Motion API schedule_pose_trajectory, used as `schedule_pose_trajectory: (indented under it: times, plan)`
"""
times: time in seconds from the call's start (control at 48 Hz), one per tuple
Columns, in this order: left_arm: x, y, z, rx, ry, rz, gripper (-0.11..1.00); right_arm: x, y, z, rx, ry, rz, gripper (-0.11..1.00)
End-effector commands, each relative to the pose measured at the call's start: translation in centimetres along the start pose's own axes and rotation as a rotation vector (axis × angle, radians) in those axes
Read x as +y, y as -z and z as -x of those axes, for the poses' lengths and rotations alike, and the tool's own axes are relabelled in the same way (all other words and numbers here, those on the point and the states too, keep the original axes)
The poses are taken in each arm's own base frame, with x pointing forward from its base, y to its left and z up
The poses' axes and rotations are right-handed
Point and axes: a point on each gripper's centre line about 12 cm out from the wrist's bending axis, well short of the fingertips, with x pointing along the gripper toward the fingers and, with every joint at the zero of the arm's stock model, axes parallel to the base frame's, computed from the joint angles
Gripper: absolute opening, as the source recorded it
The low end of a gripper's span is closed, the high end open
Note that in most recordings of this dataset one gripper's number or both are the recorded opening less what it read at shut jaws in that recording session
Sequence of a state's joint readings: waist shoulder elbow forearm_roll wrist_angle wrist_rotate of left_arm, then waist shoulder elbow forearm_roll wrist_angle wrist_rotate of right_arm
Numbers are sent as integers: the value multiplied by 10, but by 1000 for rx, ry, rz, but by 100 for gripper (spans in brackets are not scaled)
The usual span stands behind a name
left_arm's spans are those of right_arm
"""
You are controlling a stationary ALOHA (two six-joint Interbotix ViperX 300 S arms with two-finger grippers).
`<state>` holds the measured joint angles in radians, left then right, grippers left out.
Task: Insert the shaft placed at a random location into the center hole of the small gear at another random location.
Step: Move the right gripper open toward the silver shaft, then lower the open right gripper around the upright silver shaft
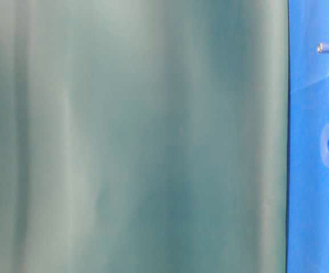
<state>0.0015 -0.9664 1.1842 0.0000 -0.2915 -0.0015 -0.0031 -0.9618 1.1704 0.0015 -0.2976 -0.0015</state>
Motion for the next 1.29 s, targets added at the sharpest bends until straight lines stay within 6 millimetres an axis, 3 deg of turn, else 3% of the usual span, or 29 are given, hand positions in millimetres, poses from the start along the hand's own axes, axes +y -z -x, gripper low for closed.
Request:
schedule_pose_trajectory:
  times: [0.0,0.104,0.354,0.645,0.729,0.791,1.02,1.062,1.166,1.27]
  plan:
    - [-1,-11,-1,-34,4,13,0,1,-6,-2,-14,-6,4,0]
    - [0,-12,-1,-38,3,13,0,1,-3,-4,3,-5,4,-5]
    - [-1,-11,-1,-35,4,13,0,-3,0,-7,18,17,-8,-6]
    - [0,-11,0,-35,3,13,0,-18,23,-20,74,87,-28,-4]
    - [-1,-10,0,-32,4,14,0,-22,33,-26,99,107,-43,5]
    - [-1,-9,0,-31,4,14,0,-26,42,-31,119,126,-62,17]
    - [0,-9,0,-29,3,13,0,-42,83,-51,207,204,-102,82]
    - [0,-9,0,-29,3,13,0,-44,91,-54,228,219,-109,83]
    - [0,-8,0,-28,2,14,0,-50,111,-59,272,250,-124,72]
    - [0,-7,0,-28,3,13,0,-54,130,-64,303,276,-132,74]
